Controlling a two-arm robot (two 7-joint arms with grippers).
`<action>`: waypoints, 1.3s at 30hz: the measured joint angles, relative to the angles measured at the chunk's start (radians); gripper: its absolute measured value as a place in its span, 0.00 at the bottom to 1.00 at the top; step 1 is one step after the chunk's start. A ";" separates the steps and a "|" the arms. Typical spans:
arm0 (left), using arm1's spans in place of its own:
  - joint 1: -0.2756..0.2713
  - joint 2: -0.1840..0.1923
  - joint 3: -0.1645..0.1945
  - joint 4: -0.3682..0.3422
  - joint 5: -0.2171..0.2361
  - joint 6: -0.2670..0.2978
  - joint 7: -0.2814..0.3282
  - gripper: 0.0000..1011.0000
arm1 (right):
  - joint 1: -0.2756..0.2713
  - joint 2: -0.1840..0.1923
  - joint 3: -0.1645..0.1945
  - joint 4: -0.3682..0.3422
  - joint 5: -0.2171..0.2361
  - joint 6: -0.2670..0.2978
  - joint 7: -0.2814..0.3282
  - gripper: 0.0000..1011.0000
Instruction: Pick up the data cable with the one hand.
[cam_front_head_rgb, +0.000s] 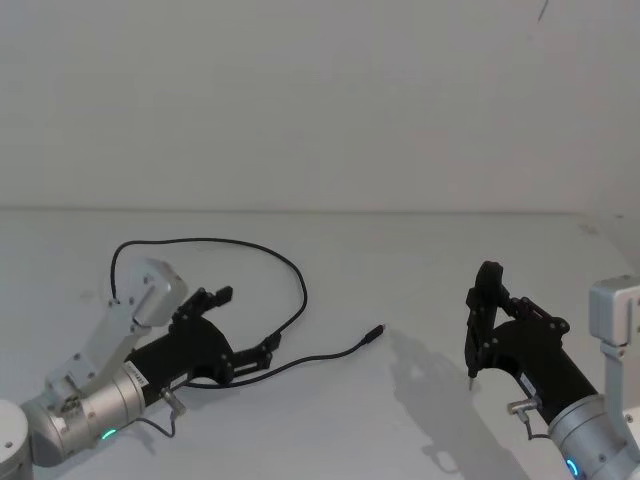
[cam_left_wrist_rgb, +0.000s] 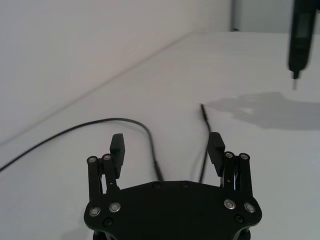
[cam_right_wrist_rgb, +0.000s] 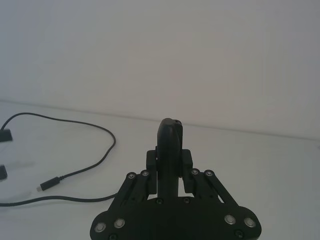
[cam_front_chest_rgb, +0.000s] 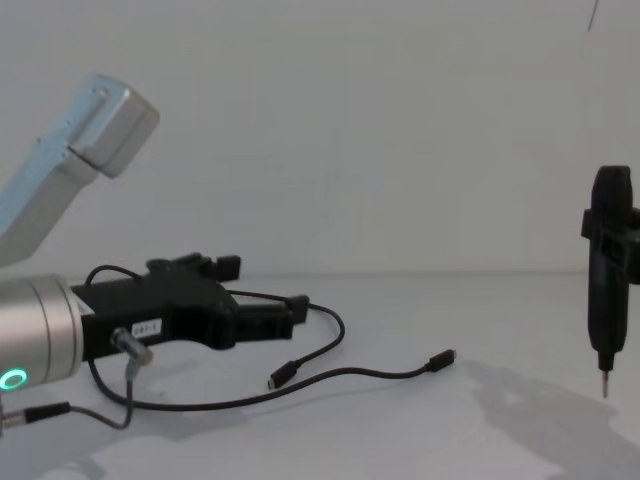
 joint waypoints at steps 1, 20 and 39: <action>-0.005 -0.001 0.003 0.008 -0.003 0.000 -0.013 0.99 | 0.000 0.000 0.000 0.000 0.000 0.000 0.000 0.28; -0.193 -0.062 0.111 0.275 -0.040 -0.023 -0.305 0.99 | 0.000 0.000 0.000 0.000 0.000 0.000 0.000 0.28; -0.284 -0.098 0.171 0.387 -0.006 -0.035 -0.350 0.99 | 0.000 0.000 0.000 0.000 0.000 0.000 0.000 0.28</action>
